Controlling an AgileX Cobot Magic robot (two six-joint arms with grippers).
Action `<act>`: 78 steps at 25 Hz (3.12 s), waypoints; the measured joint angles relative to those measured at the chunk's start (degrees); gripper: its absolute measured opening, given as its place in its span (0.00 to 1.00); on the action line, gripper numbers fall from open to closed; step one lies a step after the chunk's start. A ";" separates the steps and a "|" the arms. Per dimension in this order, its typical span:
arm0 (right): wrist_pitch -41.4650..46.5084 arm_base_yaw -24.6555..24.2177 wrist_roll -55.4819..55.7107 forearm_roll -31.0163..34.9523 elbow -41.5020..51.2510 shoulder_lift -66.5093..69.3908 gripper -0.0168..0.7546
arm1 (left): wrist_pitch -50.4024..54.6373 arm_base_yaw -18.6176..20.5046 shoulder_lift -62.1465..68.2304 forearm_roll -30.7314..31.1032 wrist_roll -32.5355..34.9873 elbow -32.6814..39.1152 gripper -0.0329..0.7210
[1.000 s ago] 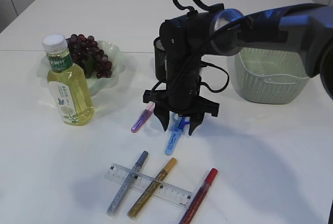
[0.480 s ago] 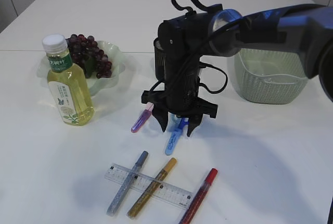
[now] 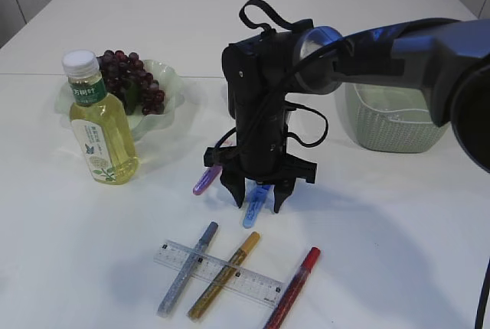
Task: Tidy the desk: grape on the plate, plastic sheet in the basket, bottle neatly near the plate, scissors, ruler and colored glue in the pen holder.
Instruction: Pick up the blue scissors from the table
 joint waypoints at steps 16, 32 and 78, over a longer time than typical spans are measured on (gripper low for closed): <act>0.00 0.00 0.13 -0.65 -0.32 0.68 0.64 | 0.00 0.00 0.00 0.00 0.00 0.00 0.61; -0.21 -0.44 1.40 -2.18 -0.54 0.77 0.64 | 0.00 0.00 0.00 0.00 0.00 0.00 0.61; 1.76 -0.44 -15.21 -1.78 -0.54 0.77 0.25 | 0.65 0.00 0.00 0.00 0.00 0.00 0.61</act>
